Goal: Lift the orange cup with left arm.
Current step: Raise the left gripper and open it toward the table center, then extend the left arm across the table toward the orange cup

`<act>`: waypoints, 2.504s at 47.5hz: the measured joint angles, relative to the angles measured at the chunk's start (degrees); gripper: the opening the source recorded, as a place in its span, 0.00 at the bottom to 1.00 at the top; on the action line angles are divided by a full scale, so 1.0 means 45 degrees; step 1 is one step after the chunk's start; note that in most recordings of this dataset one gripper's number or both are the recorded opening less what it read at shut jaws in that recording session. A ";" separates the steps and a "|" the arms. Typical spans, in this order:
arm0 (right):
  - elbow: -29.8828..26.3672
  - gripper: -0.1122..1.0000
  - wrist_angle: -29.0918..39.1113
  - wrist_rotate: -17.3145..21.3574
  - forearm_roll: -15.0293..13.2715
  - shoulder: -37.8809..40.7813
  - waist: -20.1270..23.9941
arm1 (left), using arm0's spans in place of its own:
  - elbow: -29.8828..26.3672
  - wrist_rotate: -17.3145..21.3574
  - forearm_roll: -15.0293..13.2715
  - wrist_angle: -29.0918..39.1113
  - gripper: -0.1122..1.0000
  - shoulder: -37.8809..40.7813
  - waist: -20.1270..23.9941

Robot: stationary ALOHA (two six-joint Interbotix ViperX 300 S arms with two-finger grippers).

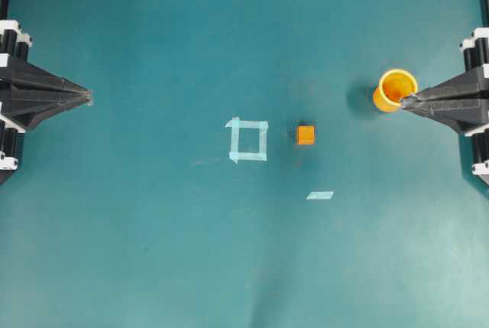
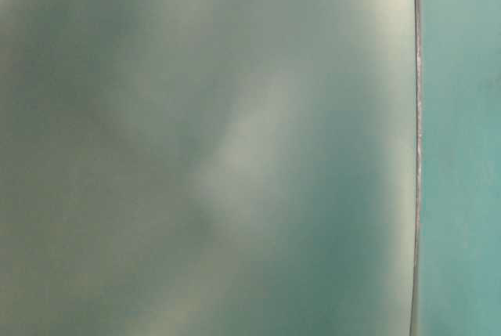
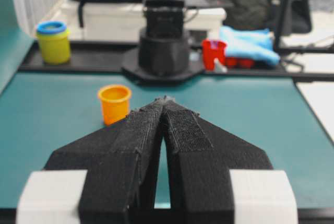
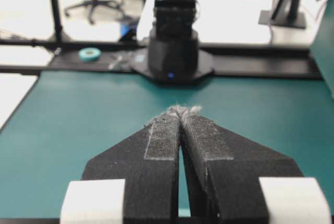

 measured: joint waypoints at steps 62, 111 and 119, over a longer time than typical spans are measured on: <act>-0.0352 0.10 0.0664 -0.0039 0.0000 0.0234 0.0000 | -0.1855 -0.0293 0.0078 0.0625 0.51 0.5625 0.0859; -0.0352 0.10 0.0762 -0.0039 0.0000 0.0410 0.0000 | -0.8555 -0.0586 0.0078 0.1152 0.85 1.3906 0.0781; -0.0352 0.10 0.0762 0.0000 0.0000 0.0410 0.0000 | -0.9844 -0.0762 0.0078 0.1230 0.85 1.5332 0.0781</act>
